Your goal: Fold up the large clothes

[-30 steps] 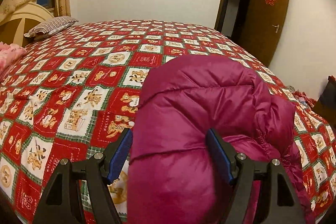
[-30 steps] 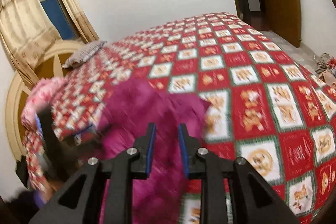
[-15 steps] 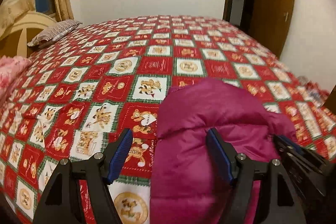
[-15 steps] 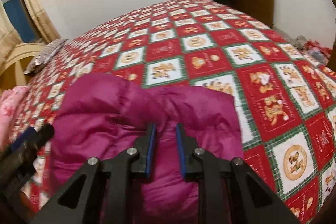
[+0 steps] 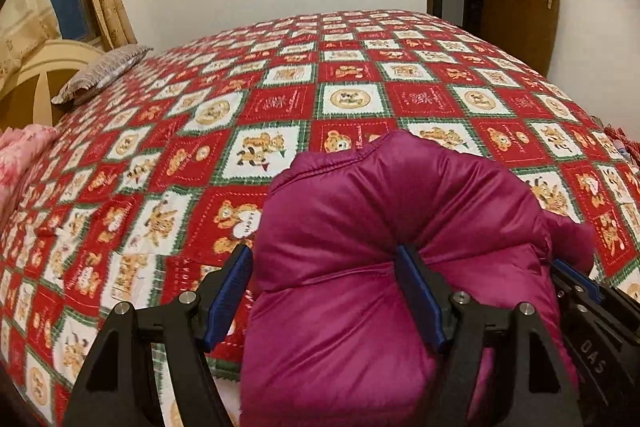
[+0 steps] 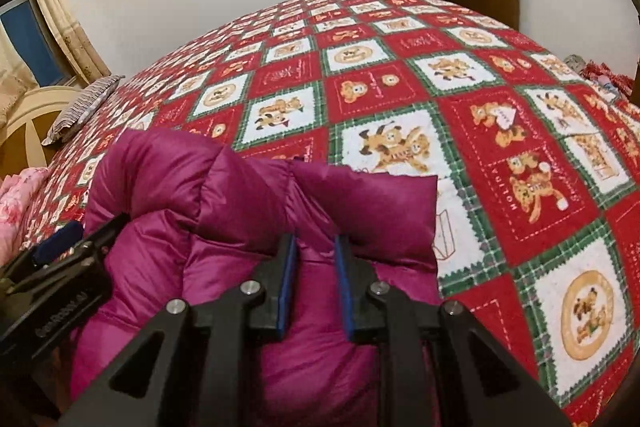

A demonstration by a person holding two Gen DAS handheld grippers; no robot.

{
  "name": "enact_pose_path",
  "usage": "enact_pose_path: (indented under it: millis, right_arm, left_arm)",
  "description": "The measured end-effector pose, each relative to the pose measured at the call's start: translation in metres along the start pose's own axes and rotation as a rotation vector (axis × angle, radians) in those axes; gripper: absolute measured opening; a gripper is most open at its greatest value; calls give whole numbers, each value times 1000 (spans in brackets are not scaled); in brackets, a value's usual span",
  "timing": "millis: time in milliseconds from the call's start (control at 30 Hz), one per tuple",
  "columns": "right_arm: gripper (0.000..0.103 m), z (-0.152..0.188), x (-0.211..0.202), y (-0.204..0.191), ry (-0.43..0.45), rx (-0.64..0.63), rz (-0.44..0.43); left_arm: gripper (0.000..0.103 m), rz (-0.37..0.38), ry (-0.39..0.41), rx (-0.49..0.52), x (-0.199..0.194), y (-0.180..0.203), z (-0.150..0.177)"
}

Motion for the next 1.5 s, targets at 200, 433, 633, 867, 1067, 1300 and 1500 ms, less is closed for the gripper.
enact_pose_path:
  millis: [200, 433, 633, 867, 1067, 1300, 1500]
  right_arm:
    - [22, -1, 8, 1, -4, -5, 4]
    - [21, -4, 13, 0, 7, -13, 23]
    - [21, -5, 10, -1, -6, -20, 31]
    - [24, 5, -11, 6, -14, -11, 18]
    - [25, 8, -10, 4, -7, -13, 28]
    - [27, 3, -12, 11, -36, 10, -10]
    - [33, -11, -52, -2, 44, -32, -89]
  left_arm:
    - [76, 6, -21, -24, 15, 0, 2]
    - [78, 17, -46, -53, 27, -2, 3]
    - [78, -4, -40, -28, 20, 0, 3]
    - [80, 27, -41, -28, 15, -3, 4]
    - [80, 24, -49, 5, 5, -2, 3]
    - [80, 97, -40, -21, -24, -41, -2]
    - [80, 110, -14, -107, -23, -72, -15]
Point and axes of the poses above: each gripper's, at about its wrist camera, not at the fingertips, and x roughly the way its jaws point, y to its right, z to its underside, the point moved 2 cm from there along x, roughly the way its jaws point, and after that the axes turned 2 degrees about y, right-handed, at the moved point
